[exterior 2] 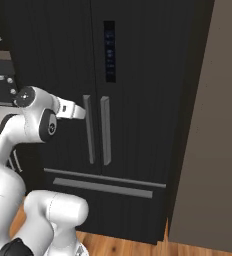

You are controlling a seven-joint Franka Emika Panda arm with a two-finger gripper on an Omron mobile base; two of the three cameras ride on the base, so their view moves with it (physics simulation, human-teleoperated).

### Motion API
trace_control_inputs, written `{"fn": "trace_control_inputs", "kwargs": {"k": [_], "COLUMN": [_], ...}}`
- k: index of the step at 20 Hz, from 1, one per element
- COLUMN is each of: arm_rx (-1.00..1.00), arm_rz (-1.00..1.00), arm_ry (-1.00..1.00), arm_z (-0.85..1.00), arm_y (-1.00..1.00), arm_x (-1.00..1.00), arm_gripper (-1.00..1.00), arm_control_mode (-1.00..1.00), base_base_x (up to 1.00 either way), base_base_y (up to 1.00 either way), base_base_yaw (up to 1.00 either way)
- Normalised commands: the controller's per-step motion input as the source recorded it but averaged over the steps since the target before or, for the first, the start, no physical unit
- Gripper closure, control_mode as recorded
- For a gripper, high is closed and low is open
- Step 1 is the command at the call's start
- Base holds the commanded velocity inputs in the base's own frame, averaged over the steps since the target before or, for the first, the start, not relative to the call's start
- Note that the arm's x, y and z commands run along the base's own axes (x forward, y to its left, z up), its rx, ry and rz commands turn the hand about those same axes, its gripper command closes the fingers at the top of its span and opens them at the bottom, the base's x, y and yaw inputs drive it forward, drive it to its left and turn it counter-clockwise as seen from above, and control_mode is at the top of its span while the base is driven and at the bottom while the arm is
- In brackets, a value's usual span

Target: There is a bowl on the dining counter. Grab a lemon wedge from the fridge and place it in the bowl. Then get the liquor bottle and glass cup from the cabinet and place them next to the bowl.

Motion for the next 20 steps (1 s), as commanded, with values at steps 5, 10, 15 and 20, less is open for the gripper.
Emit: {"fn": "trace_control_inputs", "kwargs": {"k": [5,10,15,20], "arm_rx": [0.00,0.00,0.00,0.00], "arm_rz": [0.00,0.00,0.00,0.00], "arm_ry": [0.00,0.00,0.00,0.00], "arm_z": [0.00,-0.02,-0.18,-0.28], "arm_y": [0.00,0.00,0.00,0.00], "arm_x": [0.40,0.44,0.41,0.39], "arm_gripper": [-1.00,-1.00,-1.00,-1.00], "arm_control_mode": [-1.00,-1.00,-1.00,-1.00], "base_base_x": [0.00,0.00,0.00,0.00], "base_base_y": [0.00,0.00,0.00,0.00], "base_base_yaw": [0.00,0.00,0.00,0.00]}}
